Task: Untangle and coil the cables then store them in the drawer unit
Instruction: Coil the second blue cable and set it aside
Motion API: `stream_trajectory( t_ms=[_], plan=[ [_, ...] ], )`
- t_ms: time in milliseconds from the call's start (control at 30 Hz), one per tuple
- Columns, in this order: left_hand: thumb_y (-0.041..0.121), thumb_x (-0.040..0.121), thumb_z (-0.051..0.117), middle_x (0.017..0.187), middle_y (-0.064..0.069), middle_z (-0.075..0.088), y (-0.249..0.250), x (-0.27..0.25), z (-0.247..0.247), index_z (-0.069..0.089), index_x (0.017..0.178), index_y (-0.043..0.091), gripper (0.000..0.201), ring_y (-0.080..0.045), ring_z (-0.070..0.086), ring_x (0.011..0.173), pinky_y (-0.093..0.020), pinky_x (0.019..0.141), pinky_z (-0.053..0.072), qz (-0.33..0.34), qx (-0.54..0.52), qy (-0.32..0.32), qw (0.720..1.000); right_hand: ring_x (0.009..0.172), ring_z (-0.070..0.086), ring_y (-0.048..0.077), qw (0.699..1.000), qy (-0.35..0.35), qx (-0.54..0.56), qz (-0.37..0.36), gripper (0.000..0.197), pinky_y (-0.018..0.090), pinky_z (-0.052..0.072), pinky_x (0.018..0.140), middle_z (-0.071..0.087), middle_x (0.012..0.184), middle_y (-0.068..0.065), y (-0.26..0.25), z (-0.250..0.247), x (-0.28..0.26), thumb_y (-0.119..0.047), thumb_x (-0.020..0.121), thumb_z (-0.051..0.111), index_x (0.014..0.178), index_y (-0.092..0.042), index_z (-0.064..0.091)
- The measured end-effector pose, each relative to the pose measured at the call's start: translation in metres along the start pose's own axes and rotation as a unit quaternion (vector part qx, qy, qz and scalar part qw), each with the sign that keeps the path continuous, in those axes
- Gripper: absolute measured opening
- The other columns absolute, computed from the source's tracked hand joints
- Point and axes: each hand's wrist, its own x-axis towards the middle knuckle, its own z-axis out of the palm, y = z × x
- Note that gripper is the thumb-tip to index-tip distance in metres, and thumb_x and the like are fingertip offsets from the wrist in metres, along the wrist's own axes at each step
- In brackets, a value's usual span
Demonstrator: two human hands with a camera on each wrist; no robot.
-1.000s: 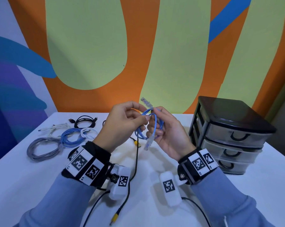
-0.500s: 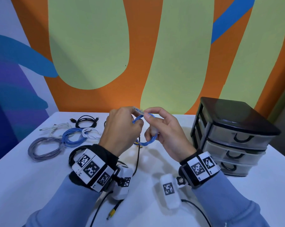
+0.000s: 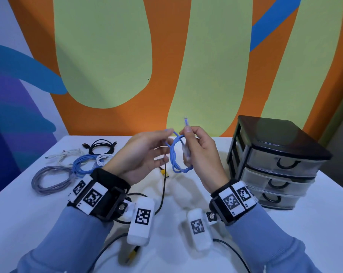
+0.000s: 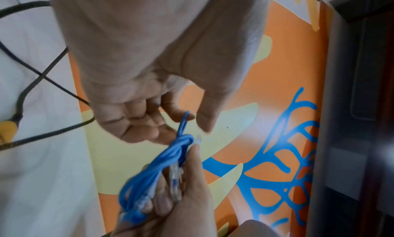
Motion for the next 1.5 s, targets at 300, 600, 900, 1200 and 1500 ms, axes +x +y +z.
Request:
stream_trajectory(
  t_ms=[300, 600, 900, 1200, 1500],
  plan=[
    [0.015, 0.109, 0.055, 0.093, -0.007, 0.071, -0.002, 0.006, -0.004, 0.065, 0.103, 0.008, 0.014, -0.014, 0.059, 0.073, -0.022, 0.068, 0.050, 0.078, -0.160, 0.045, 0.983, 0.044, 0.035, 0.012, 0.995, 0.084, 0.000, 0.047, 0.040, 0.030, 0.035, 0.053, 0.034, 0.050, -0.011, 0.007, -0.012, 0.011, -0.041, 0.110, 0.046, 0.099, -0.005, 0.061],
    [0.022, 0.084, 0.079, 0.108, -0.006, 0.079, -0.002, -0.006, 0.002, 0.080, 0.094, 0.014, 0.013, -0.014, 0.067, 0.101, -0.028, 0.091, 0.047, 0.189, 0.062, -0.021, 0.980, 0.048, 0.031, 0.010, 0.991, 0.121, -0.056, 0.023, 0.036, 0.026, 0.032, 0.049, 0.036, 0.059, -0.008, 0.013, -0.021, 0.016, -0.038, 0.109, 0.051, 0.087, -0.012, 0.062],
    [0.009, 0.081, 0.089, 0.121, -0.013, 0.069, -0.011, -0.004, 0.007, 0.086, 0.093, 0.009, 0.012, -0.011, 0.063, 0.123, -0.021, 0.094, 0.054, 0.215, 0.228, -0.047, 0.948, 0.070, 0.045, 0.026, 0.999, 0.045, 0.006, 0.007, 0.036, 0.038, 0.043, 0.066, 0.050, 0.074, 0.012, 0.014, -0.009, 0.010, -0.042, 0.107, 0.055, 0.096, -0.009, 0.066],
    [0.002, 0.081, 0.088, 0.092, -0.004, 0.071, -0.018, 0.004, 0.009, 0.059, 0.093, 0.016, 0.034, -0.023, 0.063, 0.063, -0.031, 0.063, 0.047, 0.210, 0.257, 0.066, 0.941, 0.077, 0.052, 0.028, 0.993, -0.007, 0.120, 0.019, 0.030, 0.032, 0.042, 0.073, 0.057, 0.082, 0.014, 0.003, 0.006, 0.000, -0.027, 0.107, 0.056, 0.093, -0.006, 0.072],
    [0.002, 0.092, 0.064, 0.073, -0.006, 0.076, -0.021, 0.006, 0.007, 0.073, 0.096, 0.020, 0.020, -0.026, 0.073, 0.059, -0.046, 0.064, 0.065, 0.178, 0.339, 0.116, 0.916, 0.071, 0.034, 0.027, 0.995, -0.033, 0.086, -0.028, 0.033, 0.029, 0.036, 0.069, 0.044, 0.084, 0.044, 0.000, 0.007, -0.004, -0.033, 0.104, 0.060, 0.099, -0.005, 0.076]
  ],
)
